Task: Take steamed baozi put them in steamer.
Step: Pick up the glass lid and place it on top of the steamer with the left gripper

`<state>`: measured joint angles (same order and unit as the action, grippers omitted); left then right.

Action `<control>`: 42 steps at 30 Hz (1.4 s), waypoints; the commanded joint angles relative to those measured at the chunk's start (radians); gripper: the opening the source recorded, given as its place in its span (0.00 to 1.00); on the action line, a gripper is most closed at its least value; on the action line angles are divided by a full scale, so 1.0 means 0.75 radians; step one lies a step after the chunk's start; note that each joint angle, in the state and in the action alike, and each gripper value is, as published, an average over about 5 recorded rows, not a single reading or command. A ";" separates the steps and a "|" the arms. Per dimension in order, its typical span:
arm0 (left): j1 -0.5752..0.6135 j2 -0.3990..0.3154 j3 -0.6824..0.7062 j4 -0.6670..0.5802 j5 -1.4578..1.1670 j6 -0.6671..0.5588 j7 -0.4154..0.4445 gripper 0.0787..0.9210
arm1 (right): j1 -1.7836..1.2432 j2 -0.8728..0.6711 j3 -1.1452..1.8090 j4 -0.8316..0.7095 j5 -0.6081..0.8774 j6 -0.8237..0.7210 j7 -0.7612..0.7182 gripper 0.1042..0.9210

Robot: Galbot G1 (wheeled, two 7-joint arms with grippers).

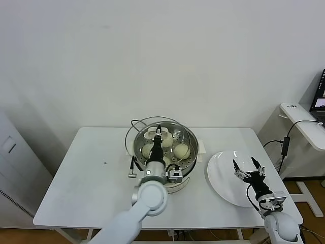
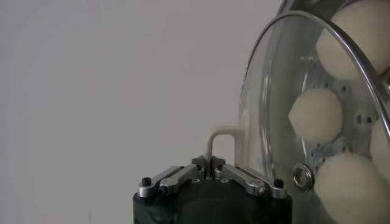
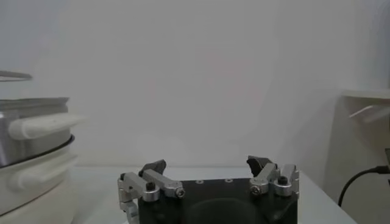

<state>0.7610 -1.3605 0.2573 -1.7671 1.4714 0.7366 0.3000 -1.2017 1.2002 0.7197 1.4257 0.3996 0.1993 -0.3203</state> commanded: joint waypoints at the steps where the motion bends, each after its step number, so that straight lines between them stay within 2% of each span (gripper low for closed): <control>1: -0.013 -0.060 0.028 0.071 0.036 0.018 -0.011 0.03 | -0.003 0.001 -0.002 0.001 -0.001 0.001 0.000 0.88; 15: -0.009 -0.115 0.040 0.099 0.035 0.025 -0.017 0.03 | -0.013 0.005 0.000 0.012 -0.009 0.001 0.001 0.88; 42: -0.001 -0.118 0.023 0.155 0.000 0.008 -0.066 0.03 | -0.020 0.011 0.006 0.005 -0.011 0.007 -0.006 0.88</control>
<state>0.7611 -1.4449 0.2752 -1.6578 1.4787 0.7363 0.2571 -1.2156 1.2082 0.7224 1.4303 0.3908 0.2037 -0.3246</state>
